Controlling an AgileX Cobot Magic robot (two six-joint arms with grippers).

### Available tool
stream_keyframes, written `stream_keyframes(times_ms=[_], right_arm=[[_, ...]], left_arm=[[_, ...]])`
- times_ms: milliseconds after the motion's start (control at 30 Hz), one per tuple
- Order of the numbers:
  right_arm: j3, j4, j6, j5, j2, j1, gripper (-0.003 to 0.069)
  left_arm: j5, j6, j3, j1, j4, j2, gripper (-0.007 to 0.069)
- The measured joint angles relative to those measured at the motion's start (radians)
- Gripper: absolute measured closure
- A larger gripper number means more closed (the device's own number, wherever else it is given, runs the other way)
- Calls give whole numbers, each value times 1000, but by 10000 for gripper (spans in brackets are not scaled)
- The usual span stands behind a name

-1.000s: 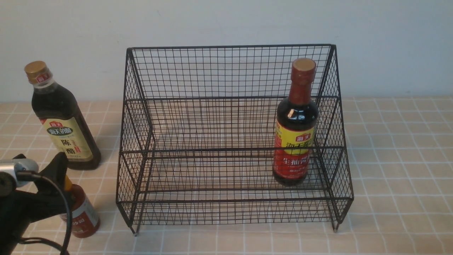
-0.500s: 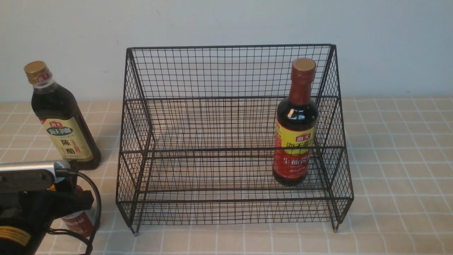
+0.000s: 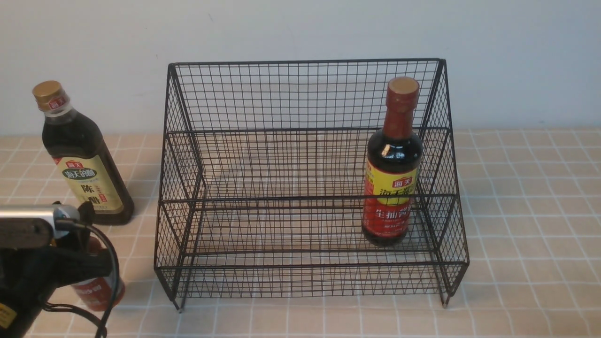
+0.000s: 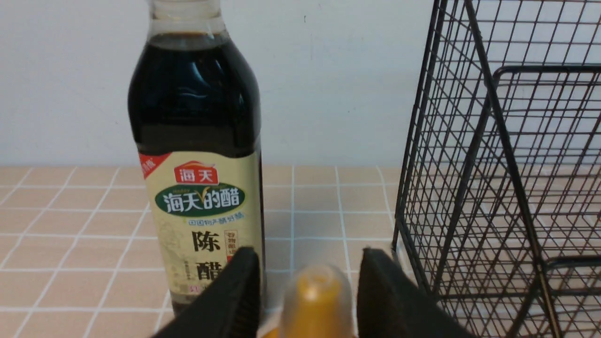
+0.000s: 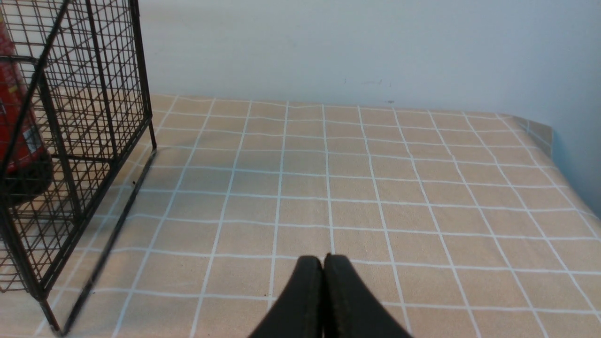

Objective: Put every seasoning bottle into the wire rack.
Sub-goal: Use the left arm to grab the condiment bottle closest to it, then use the left arm to put the condiment bottle back on the shelf

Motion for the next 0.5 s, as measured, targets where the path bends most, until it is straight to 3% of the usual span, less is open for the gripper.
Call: stream_keyframes(times_ms=[233, 333, 500], right_arm=[[0, 0, 0, 0, 0, 0, 671], [0, 0, 0, 0, 0, 0, 671], [0, 0, 0, 0, 0, 0, 671]], left_arm=[[604, -3, -262, -1, 65, -289, 377], [691, -4, -331, -21, 70, -354, 377], [682, -7, -355, -126, 71, -399, 377]])
